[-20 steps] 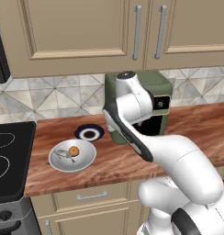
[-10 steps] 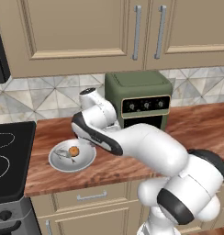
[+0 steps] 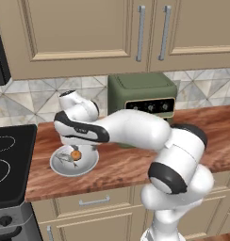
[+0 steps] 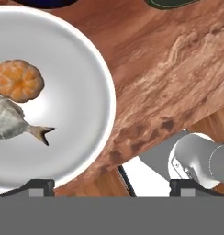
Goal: Remove the tangerine from the bowl and place it on the small plate. Then place the bowl with only the fish in the microwave, close the door, and press the start button to microwave the fish.
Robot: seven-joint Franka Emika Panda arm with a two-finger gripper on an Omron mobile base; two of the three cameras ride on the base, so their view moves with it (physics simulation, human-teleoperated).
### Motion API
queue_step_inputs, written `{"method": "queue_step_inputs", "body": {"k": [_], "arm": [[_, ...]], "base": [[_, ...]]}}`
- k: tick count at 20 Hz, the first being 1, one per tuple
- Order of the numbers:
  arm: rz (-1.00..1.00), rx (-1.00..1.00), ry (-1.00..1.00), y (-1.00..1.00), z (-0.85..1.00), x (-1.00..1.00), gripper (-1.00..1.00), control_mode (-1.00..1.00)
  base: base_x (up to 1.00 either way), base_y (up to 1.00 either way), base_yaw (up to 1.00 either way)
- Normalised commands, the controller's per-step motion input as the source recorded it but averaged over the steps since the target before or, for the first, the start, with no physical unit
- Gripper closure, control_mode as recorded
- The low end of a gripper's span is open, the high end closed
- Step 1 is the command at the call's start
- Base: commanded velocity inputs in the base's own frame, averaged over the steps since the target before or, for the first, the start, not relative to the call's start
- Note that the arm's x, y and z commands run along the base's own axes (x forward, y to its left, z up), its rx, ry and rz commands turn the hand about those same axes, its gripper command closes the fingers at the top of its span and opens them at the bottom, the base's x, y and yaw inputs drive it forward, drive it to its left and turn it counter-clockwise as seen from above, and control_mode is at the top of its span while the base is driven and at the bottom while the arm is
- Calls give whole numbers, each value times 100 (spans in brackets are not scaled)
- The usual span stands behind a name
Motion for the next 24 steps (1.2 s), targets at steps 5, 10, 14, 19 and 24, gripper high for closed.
{"method": "queue_step_inputs", "body": {"k": [5,10,14,19,24], "arm": [[-25,6,-27,4,-29,0,-100,-100],[-11,10,-22,7,-25,4,-100,-100],[1,13,-3,0,-24,26,-100,-100],[9,13,5,0,-33,48,-100,-100],[10,8,0,1,-37,36,-100,-100]], "base": [[0,0,0],[0,0,0],[0,0,0],[0,0,0],[0,0,0]]}}
